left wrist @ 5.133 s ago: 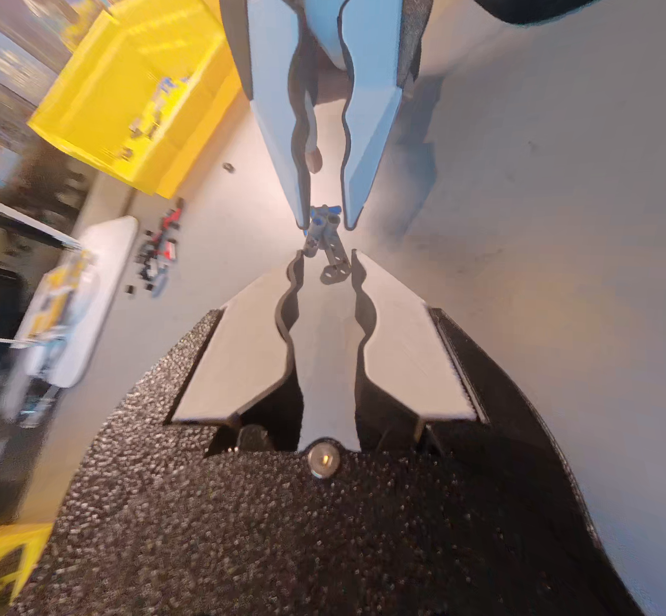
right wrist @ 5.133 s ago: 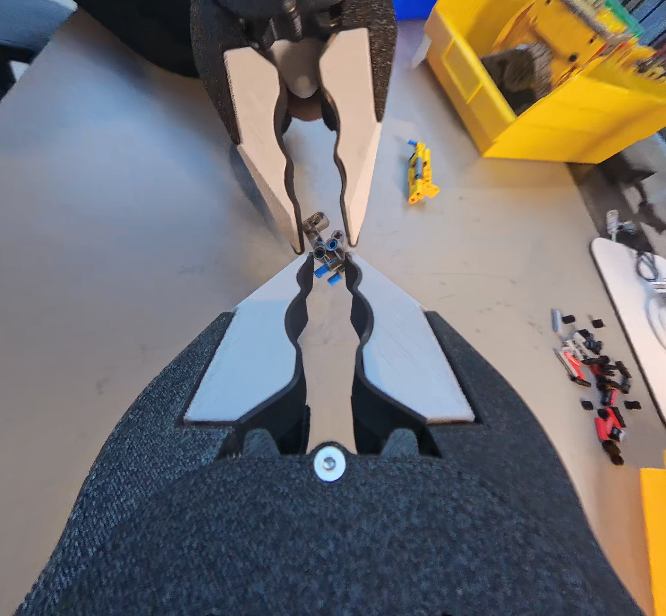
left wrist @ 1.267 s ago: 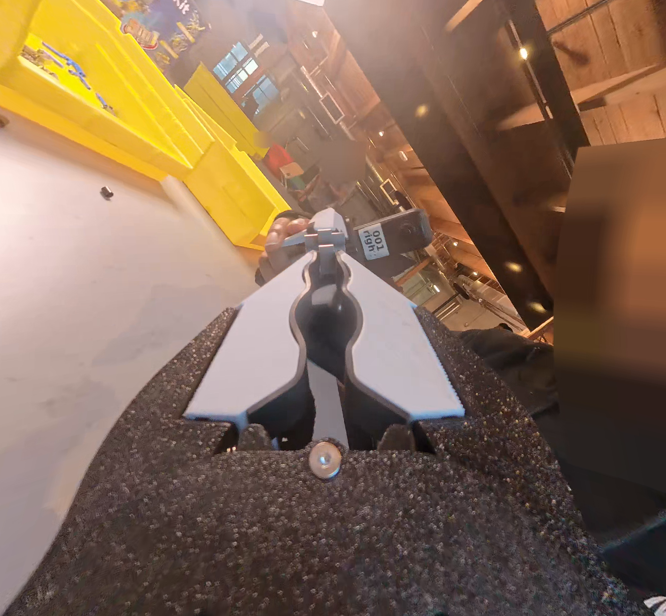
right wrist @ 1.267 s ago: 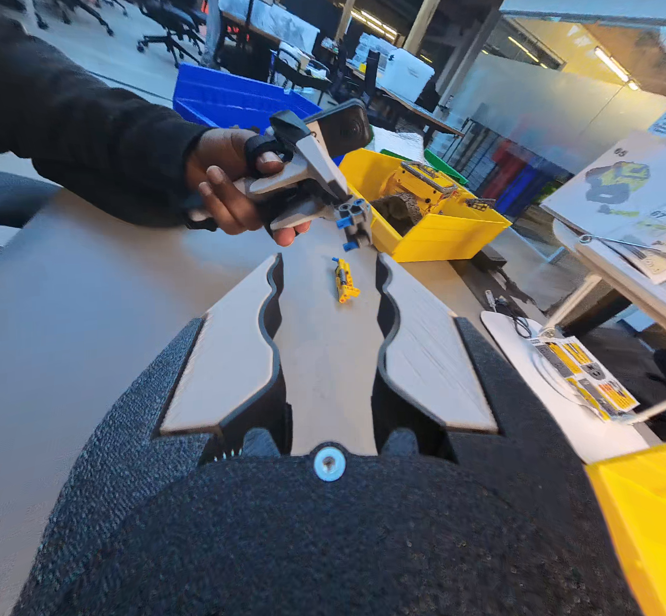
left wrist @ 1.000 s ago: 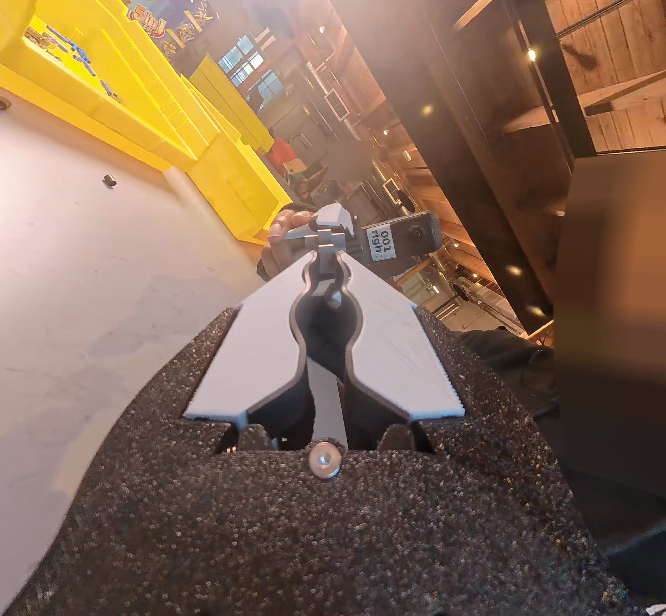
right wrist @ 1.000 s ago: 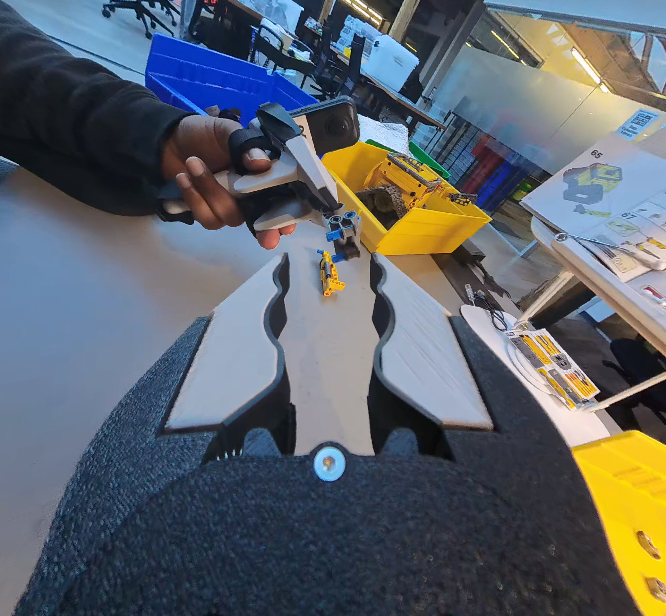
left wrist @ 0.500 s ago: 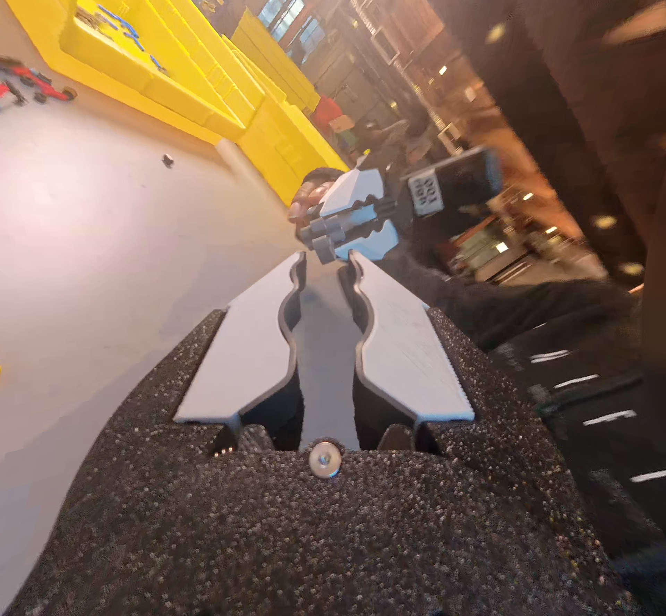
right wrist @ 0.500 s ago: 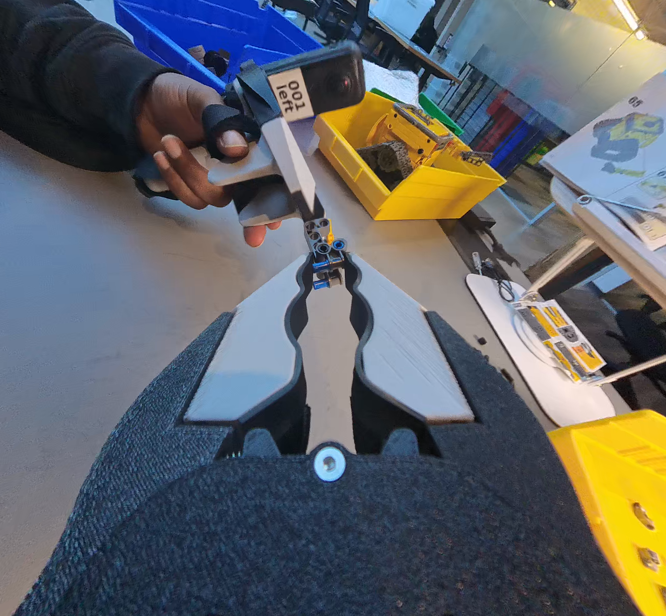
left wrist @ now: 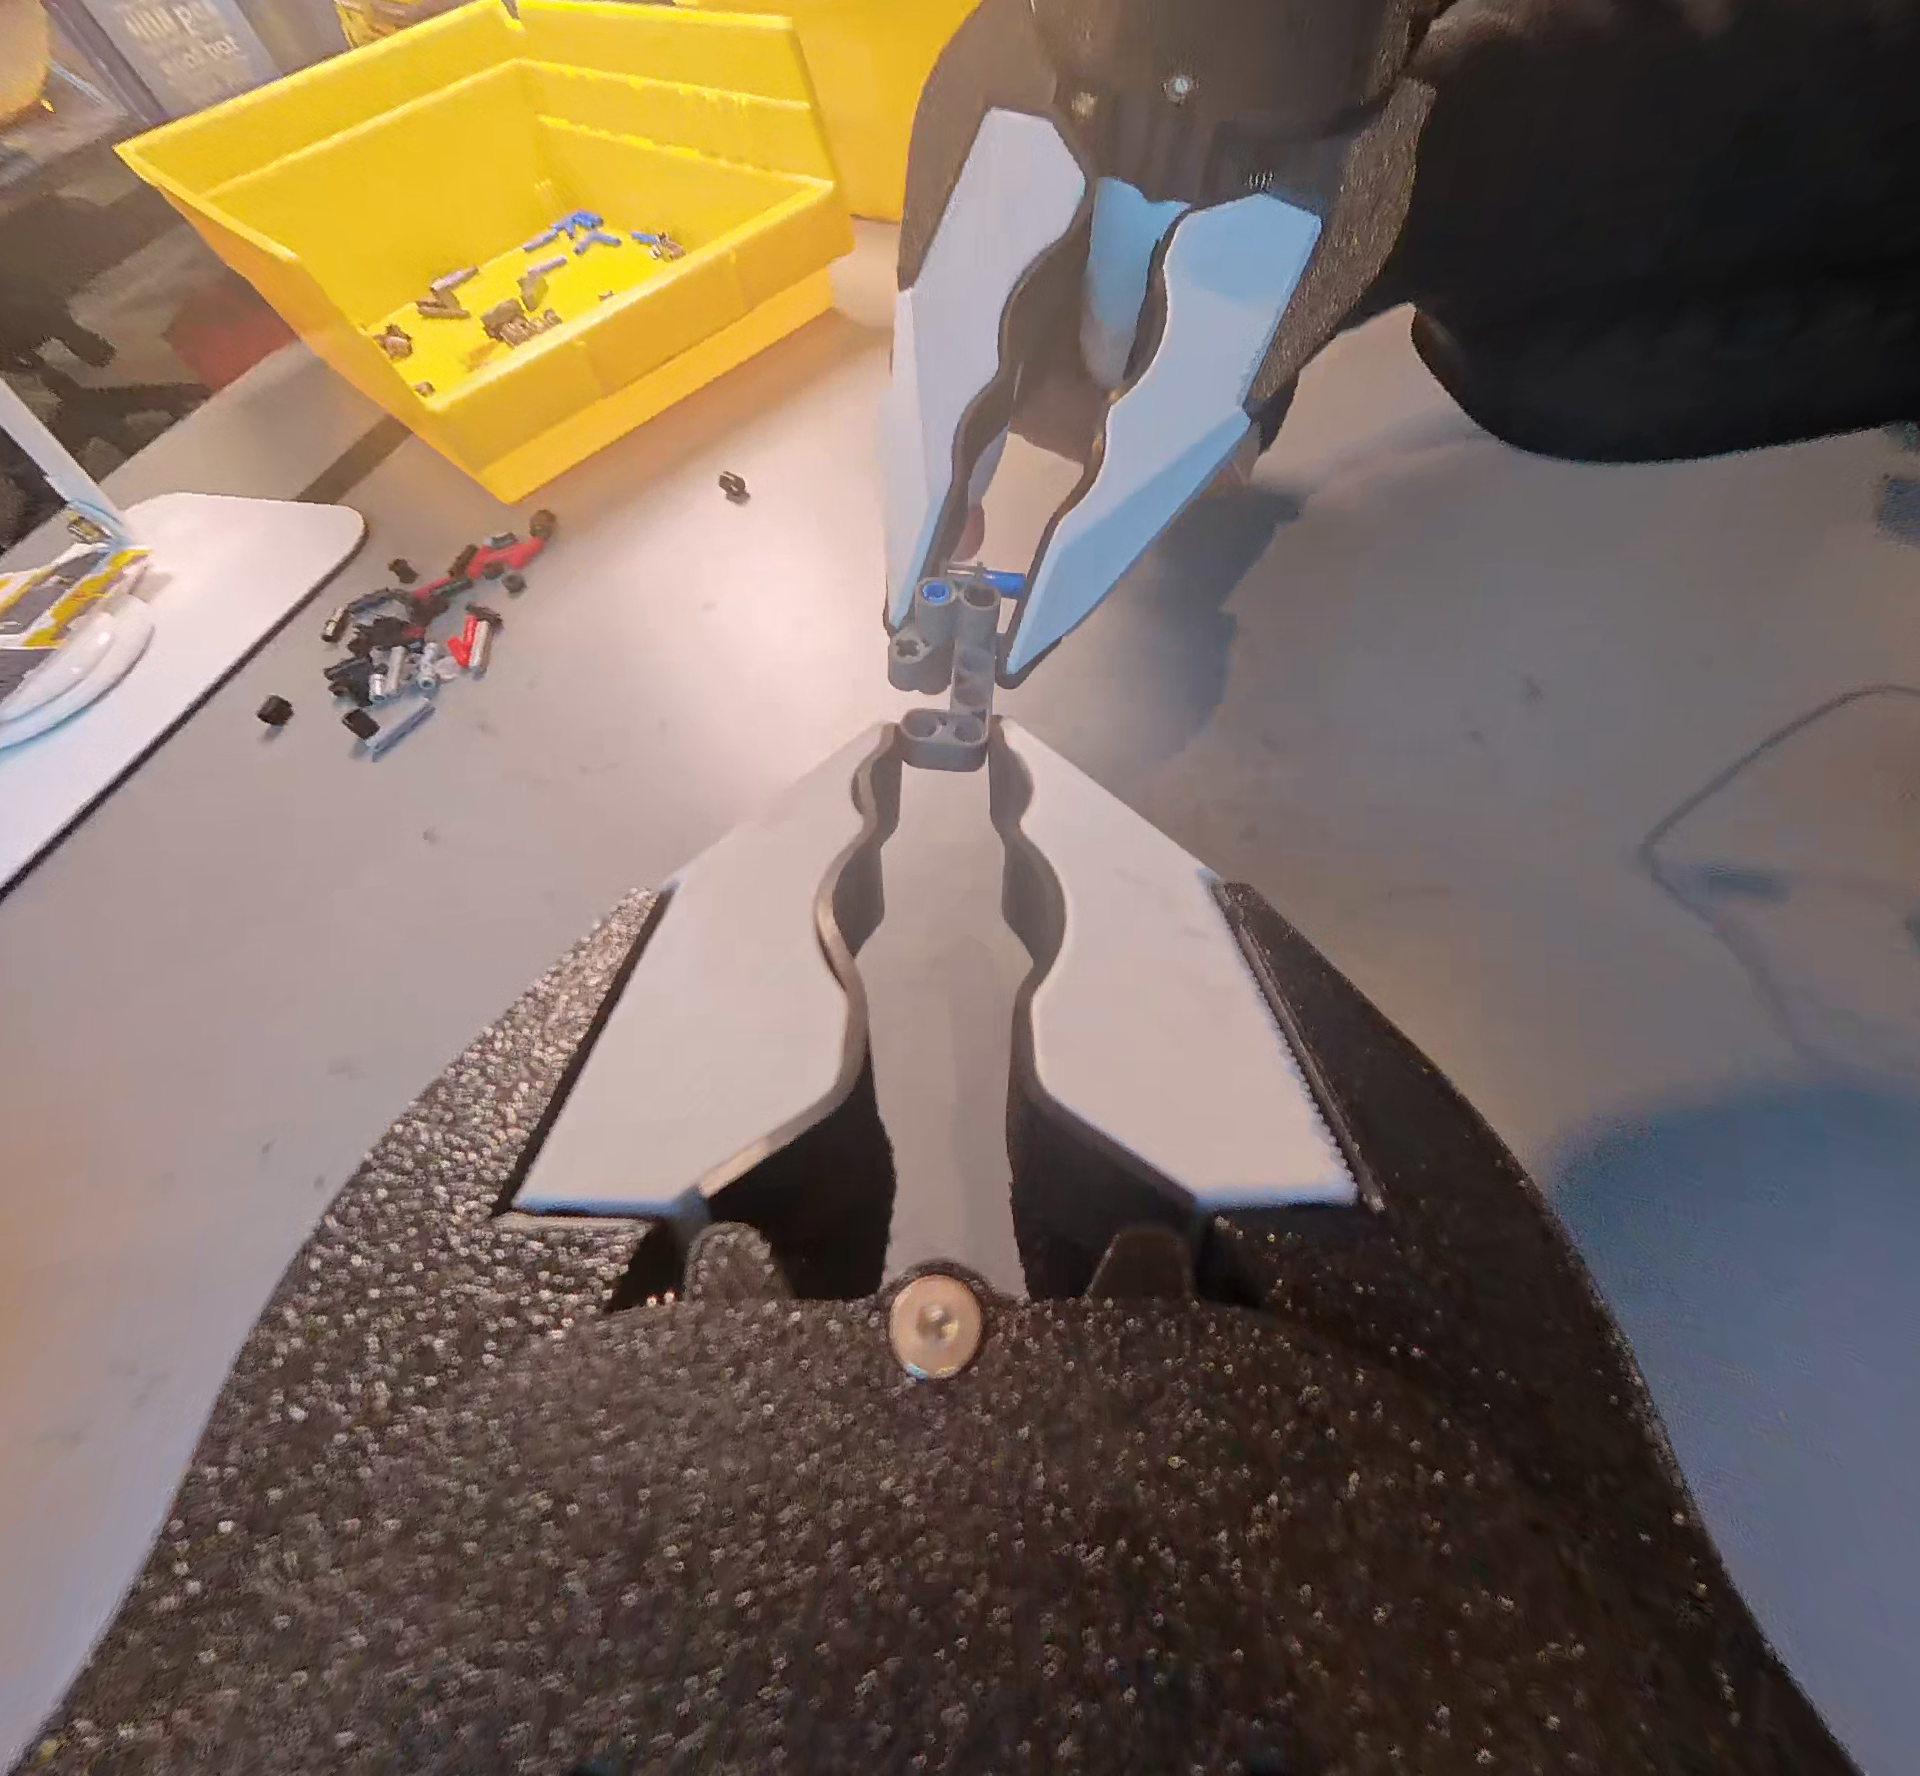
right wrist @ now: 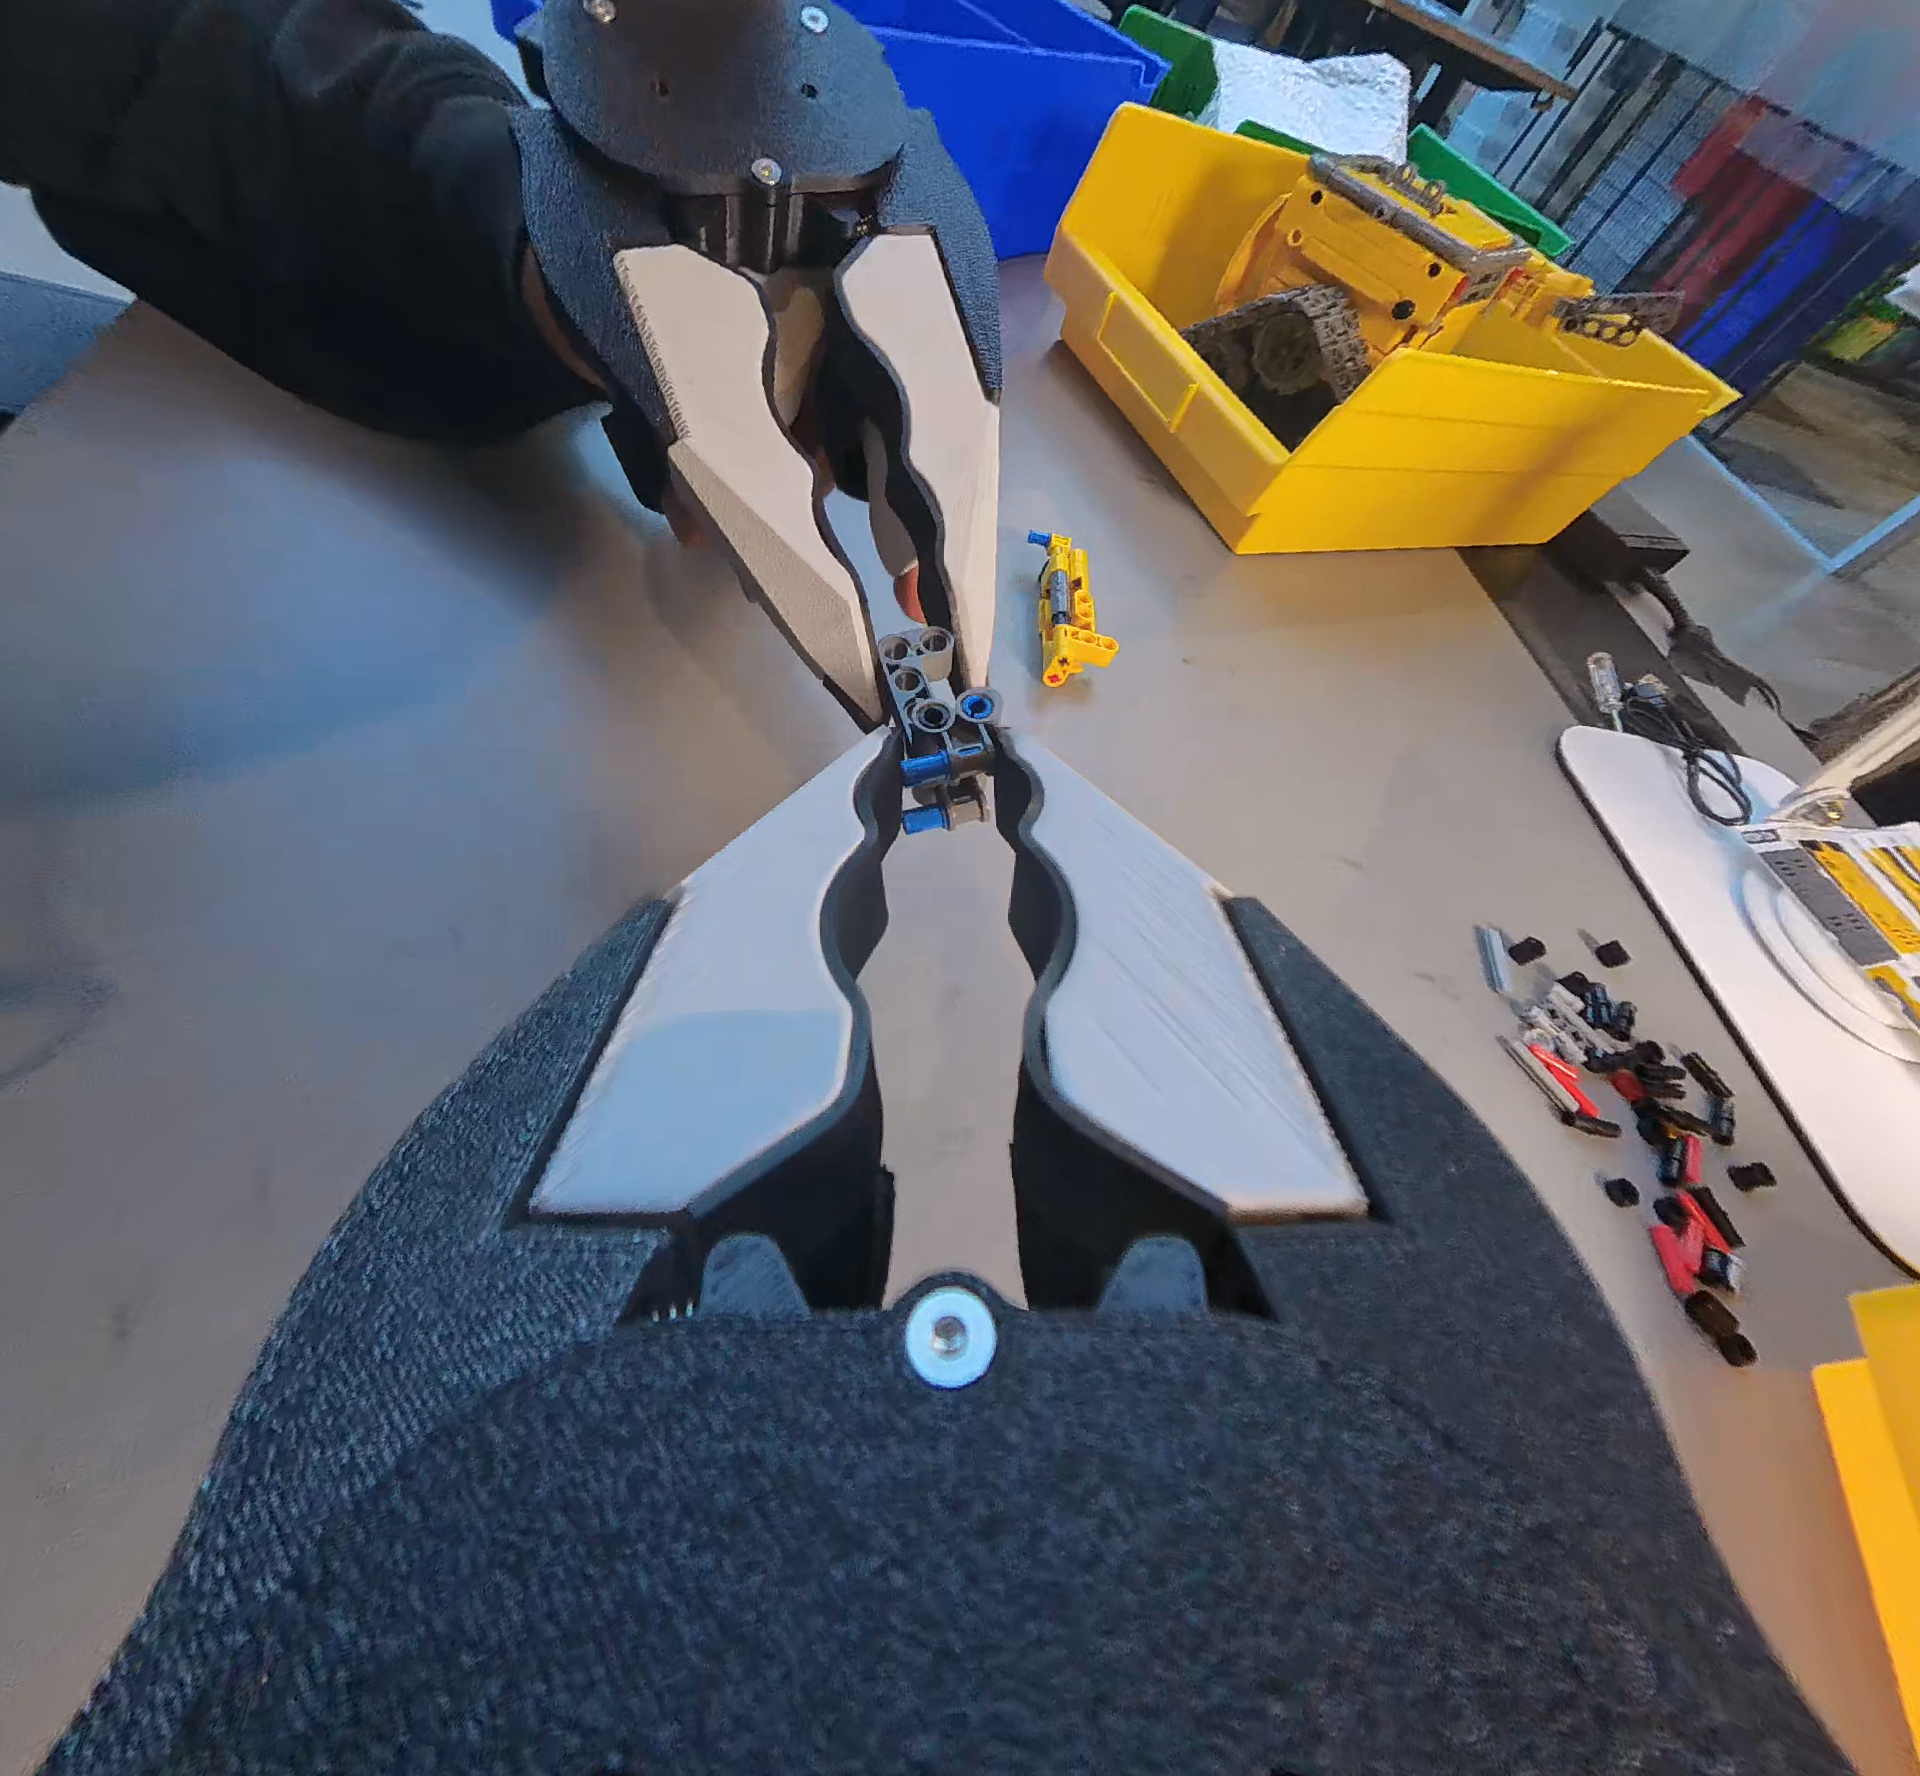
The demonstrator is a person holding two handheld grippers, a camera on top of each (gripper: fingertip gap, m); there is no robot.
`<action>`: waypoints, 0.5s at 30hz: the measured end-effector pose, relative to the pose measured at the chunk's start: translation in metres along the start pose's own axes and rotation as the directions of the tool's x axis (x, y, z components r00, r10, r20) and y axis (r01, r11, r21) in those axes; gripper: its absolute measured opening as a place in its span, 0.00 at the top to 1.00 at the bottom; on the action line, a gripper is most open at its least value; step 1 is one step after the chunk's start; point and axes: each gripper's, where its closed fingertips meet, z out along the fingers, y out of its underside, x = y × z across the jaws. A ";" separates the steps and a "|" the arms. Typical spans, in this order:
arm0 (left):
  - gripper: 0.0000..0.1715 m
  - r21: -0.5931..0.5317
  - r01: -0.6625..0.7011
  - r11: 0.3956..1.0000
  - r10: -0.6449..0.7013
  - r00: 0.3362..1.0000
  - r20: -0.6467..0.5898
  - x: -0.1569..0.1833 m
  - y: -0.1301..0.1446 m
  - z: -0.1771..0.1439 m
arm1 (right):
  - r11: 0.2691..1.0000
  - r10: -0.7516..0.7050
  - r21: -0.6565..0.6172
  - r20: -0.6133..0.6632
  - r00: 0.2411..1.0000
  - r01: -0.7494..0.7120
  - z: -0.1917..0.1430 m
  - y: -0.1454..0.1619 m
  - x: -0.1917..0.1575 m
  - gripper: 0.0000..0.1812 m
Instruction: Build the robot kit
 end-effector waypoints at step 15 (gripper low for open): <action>0.91 -0.296 0.007 0.955 -0.032 0.996 -0.079 0.009 0.052 0.020 | 0.937 0.139 -0.329 0.038 0.990 -0.119 0.014 0.057 -0.016 0.91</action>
